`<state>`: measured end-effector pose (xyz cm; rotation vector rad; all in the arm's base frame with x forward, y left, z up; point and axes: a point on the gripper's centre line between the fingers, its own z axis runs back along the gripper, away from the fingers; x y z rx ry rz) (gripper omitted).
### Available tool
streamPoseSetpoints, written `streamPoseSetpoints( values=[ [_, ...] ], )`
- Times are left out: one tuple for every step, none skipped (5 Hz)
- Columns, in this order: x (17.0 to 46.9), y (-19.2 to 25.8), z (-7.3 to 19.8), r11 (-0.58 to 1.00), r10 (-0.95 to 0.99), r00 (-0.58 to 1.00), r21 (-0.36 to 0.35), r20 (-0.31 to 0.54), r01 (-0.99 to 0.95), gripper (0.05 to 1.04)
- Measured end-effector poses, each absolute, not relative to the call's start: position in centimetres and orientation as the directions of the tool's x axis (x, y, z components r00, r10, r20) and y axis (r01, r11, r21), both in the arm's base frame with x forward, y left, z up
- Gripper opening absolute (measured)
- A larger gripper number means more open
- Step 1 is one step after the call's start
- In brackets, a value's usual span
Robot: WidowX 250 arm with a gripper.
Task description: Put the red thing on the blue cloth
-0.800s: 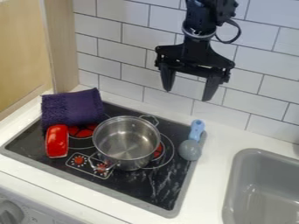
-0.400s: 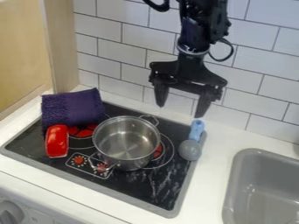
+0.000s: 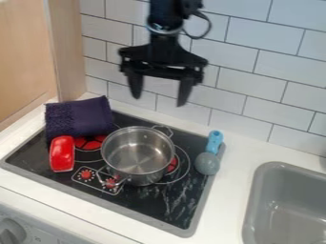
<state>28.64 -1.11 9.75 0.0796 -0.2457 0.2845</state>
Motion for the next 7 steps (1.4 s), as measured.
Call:
streamPoseSetpoints(
  values=[
    [26.4,1.2,9.2,0.929,0.356,0.903,0.016,0.242,-0.371,1.001],
    [23.6,3.6,8.8,0.895,0.436,0.865,-0.017,0.247,-0.446,1.001],
    [20.9,6.3,8.0,0.839,0.533,0.812,-0.028,0.236,-0.543,1.001],
    [20.5,7.5,7.5,0.82,0.563,0.795,-0.029,0.228,-0.572,1.001],
    [20.2,8.4,5.8,0.804,0.588,0.789,-0.021,0.178,-0.594,1.001],
    [20.6,8.4,4.0,0.811,0.582,0.802,-0.024,0.138,-0.584,1.001],
    [21.6,9.0,3.3,0.797,0.599,0.79,-0.006,0.129,-0.604,1.001]
  ],
)
